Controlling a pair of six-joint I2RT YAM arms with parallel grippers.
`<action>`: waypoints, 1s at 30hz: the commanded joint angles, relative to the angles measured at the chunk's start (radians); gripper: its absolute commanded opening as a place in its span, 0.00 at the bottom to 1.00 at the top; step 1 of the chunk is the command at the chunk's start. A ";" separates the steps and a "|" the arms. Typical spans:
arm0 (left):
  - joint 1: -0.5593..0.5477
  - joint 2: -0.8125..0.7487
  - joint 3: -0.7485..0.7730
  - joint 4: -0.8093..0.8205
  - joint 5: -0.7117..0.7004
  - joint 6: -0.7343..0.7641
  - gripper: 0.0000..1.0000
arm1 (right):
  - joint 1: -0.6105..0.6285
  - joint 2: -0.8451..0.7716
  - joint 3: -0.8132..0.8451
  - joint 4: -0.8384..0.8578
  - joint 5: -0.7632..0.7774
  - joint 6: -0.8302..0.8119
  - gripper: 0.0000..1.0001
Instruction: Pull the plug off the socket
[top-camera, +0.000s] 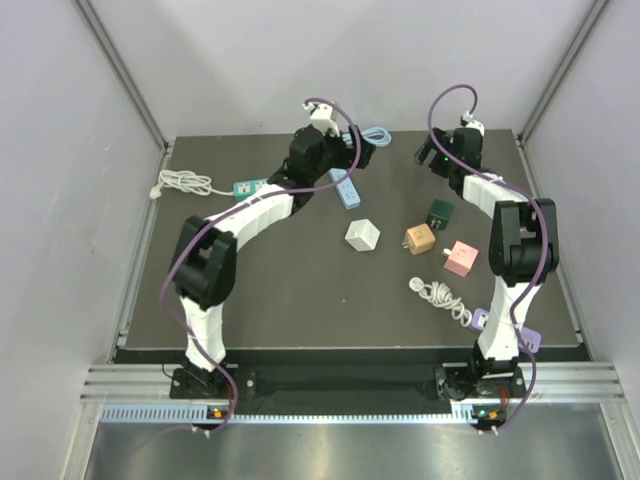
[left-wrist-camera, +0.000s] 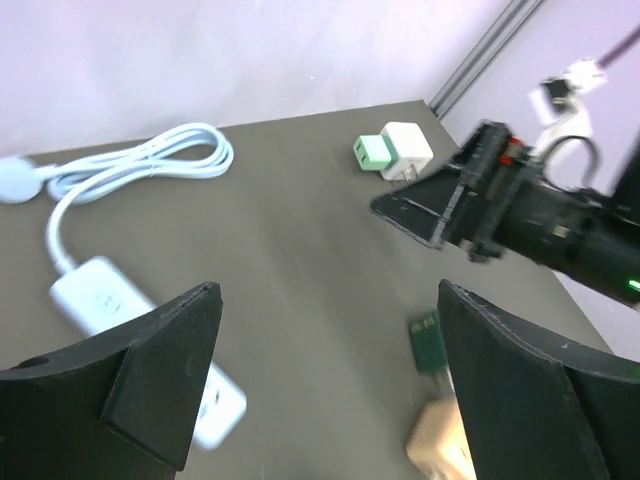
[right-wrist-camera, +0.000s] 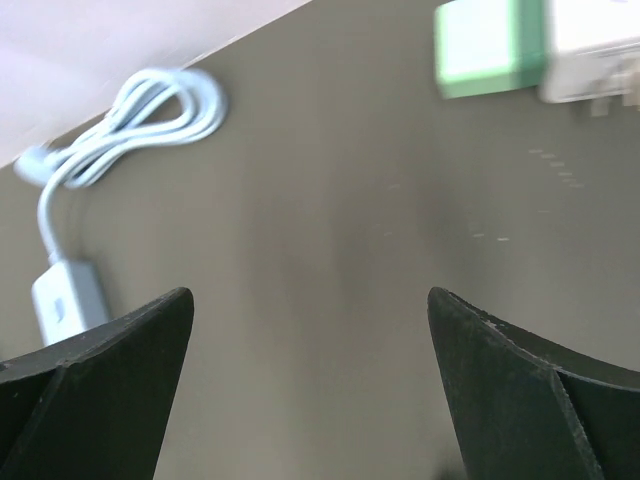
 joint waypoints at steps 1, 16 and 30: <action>0.005 0.139 0.084 0.206 0.071 0.030 0.89 | -0.021 -0.008 0.025 0.002 0.143 0.021 1.00; 0.086 0.291 0.038 0.370 0.228 0.072 0.68 | -0.119 0.166 0.370 -0.292 0.386 0.099 1.00; 0.101 0.363 0.124 0.384 0.277 0.047 0.64 | -0.172 0.464 0.870 -0.418 0.186 0.021 1.00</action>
